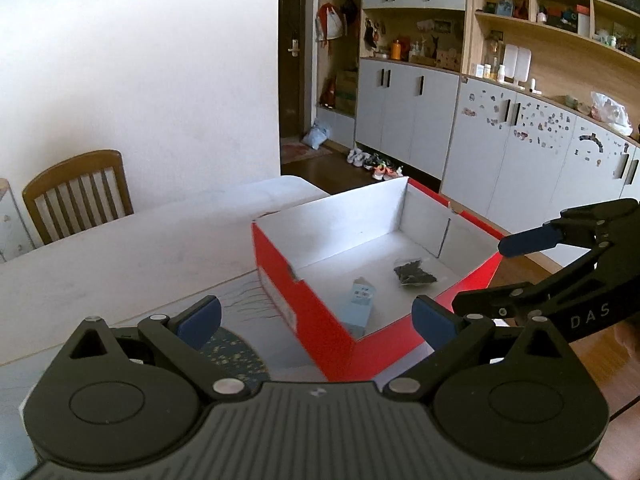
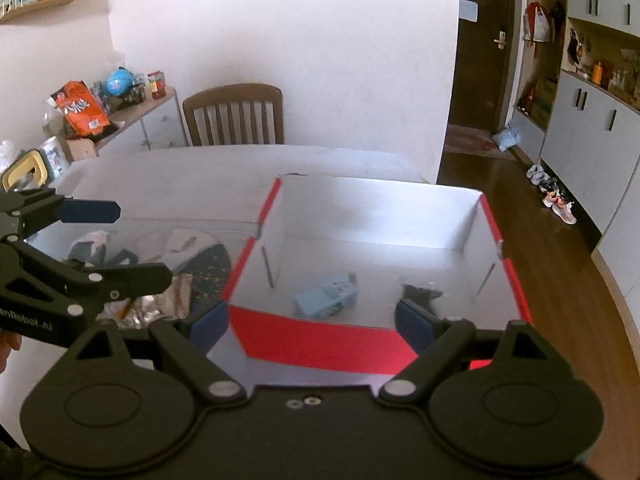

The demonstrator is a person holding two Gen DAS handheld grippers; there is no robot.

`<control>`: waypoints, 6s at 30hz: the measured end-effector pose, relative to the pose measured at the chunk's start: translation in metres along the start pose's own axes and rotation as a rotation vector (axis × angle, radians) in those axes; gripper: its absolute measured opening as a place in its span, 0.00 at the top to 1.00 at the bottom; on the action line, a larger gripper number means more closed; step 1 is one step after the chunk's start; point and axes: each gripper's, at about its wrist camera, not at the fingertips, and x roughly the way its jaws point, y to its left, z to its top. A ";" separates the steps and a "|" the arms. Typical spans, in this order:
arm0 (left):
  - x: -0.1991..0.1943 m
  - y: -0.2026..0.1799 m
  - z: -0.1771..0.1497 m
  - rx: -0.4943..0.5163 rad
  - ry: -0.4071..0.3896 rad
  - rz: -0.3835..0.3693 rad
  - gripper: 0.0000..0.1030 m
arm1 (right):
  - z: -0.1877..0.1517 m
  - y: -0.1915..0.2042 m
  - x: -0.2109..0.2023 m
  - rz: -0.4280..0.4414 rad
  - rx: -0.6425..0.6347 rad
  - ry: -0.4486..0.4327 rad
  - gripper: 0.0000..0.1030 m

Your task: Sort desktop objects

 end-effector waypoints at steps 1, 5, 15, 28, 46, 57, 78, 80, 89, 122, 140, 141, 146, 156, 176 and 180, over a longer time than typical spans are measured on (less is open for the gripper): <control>-0.003 0.003 -0.002 0.002 -0.003 0.002 0.01 | -0.001 0.005 0.000 0.004 0.006 -0.004 0.13; -0.015 0.016 -0.009 -0.001 -0.016 0.016 0.01 | -0.004 0.024 -0.001 0.008 0.009 -0.017 0.13; -0.042 0.059 -0.027 -0.038 -0.025 0.065 0.01 | -0.014 0.070 0.008 0.037 0.015 -0.008 0.14; -0.062 0.125 -0.060 -0.129 0.007 0.157 0.01 | -0.027 0.125 0.023 0.050 0.012 0.016 0.15; -0.061 0.194 -0.100 -0.197 0.077 0.323 0.01 | -0.048 0.152 0.063 0.025 -0.001 0.040 0.17; -0.044 0.218 -0.112 -0.261 0.138 0.362 0.02 | -0.055 0.153 0.089 -0.008 -0.015 0.082 0.19; -0.011 0.237 -0.126 -0.319 0.228 0.354 0.29 | -0.067 0.145 0.130 -0.049 0.018 0.160 0.24; -0.008 0.238 -0.126 -0.330 0.236 0.347 0.29 | -0.067 0.145 0.132 -0.050 0.022 0.162 0.25; 0.005 0.238 -0.131 -0.333 0.269 0.331 0.36 | -0.068 0.146 0.141 -0.061 0.015 0.164 0.25; 0.009 0.243 -0.138 -0.377 0.273 0.306 0.63 | -0.070 0.139 0.150 -0.104 0.024 0.177 0.44; -0.017 0.236 -0.121 -0.379 0.221 0.297 0.64 | -0.059 0.141 0.112 -0.071 0.011 0.135 0.44; -0.019 0.235 -0.120 -0.380 0.218 0.296 0.64 | -0.059 0.141 0.110 -0.068 0.010 0.132 0.44; -0.027 0.226 -0.113 -0.371 0.205 0.285 0.64 | -0.054 0.141 0.099 -0.056 0.010 0.118 0.44; -0.040 0.206 -0.103 -0.347 0.188 0.260 0.64 | -0.038 0.135 0.070 -0.051 0.015 0.061 0.44; -0.046 0.144 -0.069 -0.191 0.135 0.202 0.64 | -0.009 0.109 0.019 -0.053 0.027 -0.060 0.44; -0.043 0.133 -0.063 -0.186 0.132 0.192 0.64 | -0.008 0.099 0.014 -0.056 0.028 -0.071 0.44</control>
